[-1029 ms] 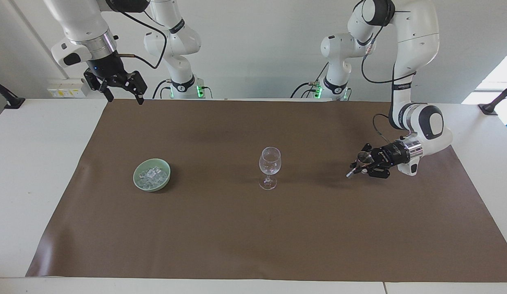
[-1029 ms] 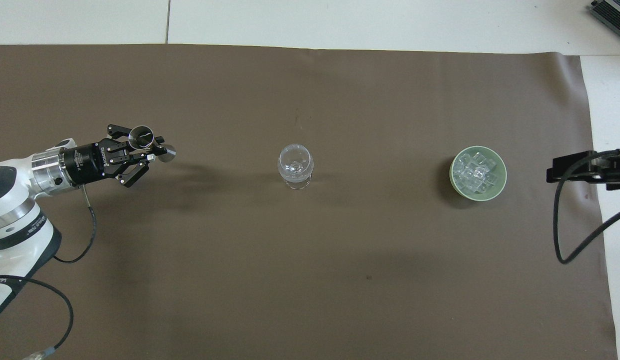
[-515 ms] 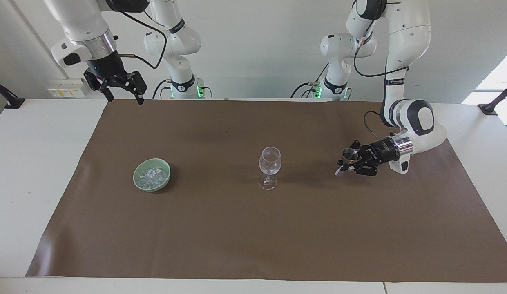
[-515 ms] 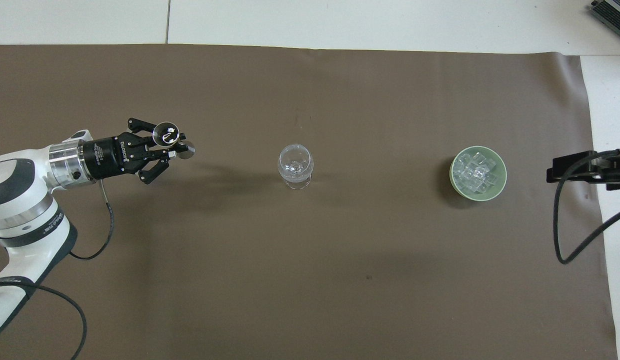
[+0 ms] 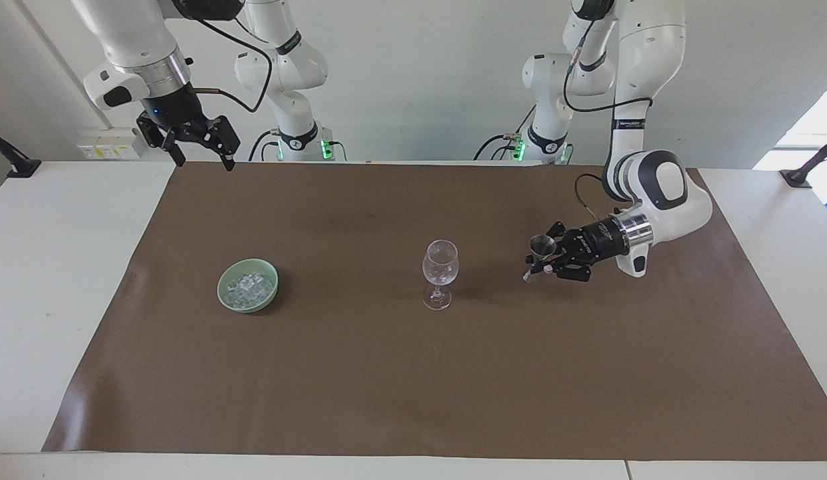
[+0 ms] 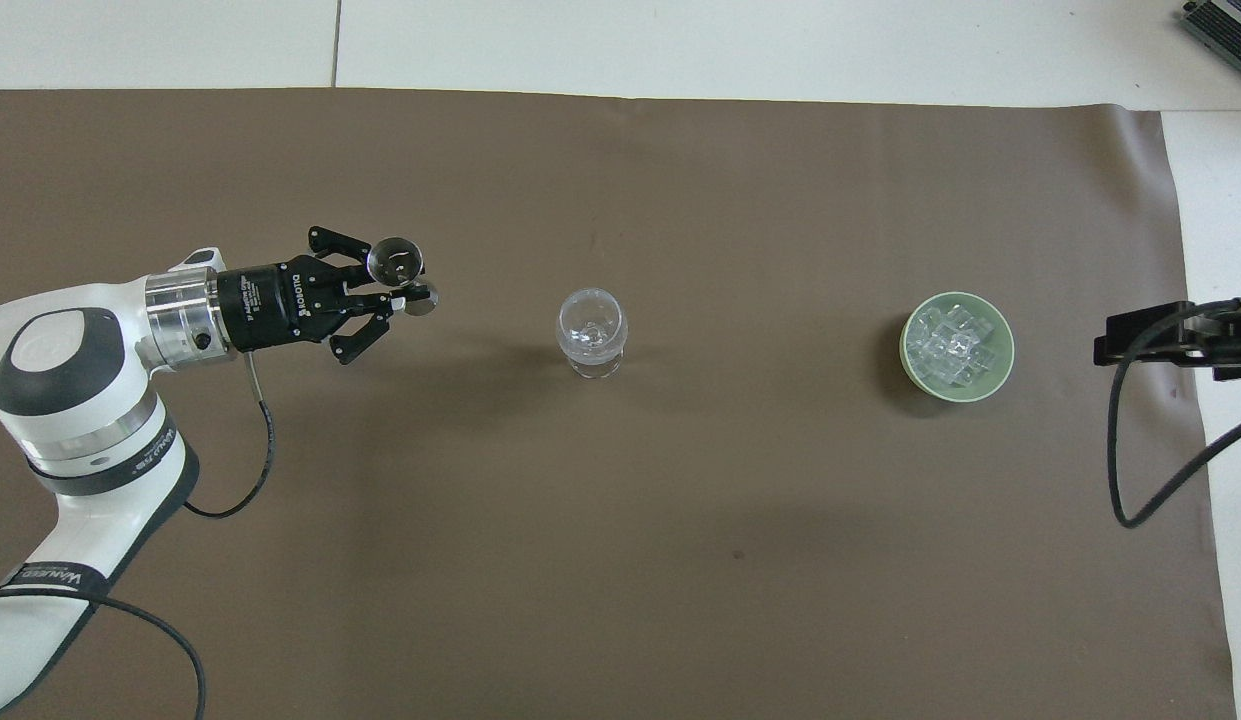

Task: Pour wine and add ice with both arms
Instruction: 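Carry the silver cup with the left gripper over the clear glass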

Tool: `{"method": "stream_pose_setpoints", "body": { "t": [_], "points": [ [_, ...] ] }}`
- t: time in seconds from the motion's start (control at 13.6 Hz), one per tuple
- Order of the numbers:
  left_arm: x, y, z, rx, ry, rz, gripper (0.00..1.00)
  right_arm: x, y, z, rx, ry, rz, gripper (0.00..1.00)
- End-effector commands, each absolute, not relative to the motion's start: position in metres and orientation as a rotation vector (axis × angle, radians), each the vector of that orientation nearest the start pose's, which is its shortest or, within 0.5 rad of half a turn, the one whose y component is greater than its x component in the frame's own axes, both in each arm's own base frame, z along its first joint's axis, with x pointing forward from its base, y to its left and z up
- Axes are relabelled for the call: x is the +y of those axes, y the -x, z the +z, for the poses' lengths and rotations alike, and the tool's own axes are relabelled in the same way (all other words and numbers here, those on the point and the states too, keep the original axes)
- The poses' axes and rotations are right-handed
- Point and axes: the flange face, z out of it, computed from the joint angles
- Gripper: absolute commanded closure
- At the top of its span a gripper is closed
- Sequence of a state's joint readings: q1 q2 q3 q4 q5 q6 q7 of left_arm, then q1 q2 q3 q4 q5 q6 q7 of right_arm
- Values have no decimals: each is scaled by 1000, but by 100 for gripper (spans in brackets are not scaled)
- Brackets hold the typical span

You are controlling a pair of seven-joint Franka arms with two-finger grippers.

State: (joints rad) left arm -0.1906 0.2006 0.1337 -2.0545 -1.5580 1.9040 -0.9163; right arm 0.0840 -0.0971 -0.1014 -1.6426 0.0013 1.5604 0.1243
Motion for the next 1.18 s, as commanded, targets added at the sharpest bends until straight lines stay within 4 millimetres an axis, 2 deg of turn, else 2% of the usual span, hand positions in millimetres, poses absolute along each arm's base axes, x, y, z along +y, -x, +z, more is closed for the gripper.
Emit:
{"method": "stream_pose_setpoints", "body": {
  "t": [0.0,0.44,0.74,1.1],
  "points": [
    [-133,-571,394,1521,-1214,-907,100,-14,-520,642,196,3126,-3,0],
    [-173,-558,424,1522,-1273,-800,100,-14,-520,642,196,3126,-3,0],
    [-188,-551,429,1520,-1365,-748,100,-14,-520,642,196,3126,-3,0],
    [-218,-541,431,1532,-1474,-620,100,-13,-520,642,194,3127,-3,0]
  ]
}}
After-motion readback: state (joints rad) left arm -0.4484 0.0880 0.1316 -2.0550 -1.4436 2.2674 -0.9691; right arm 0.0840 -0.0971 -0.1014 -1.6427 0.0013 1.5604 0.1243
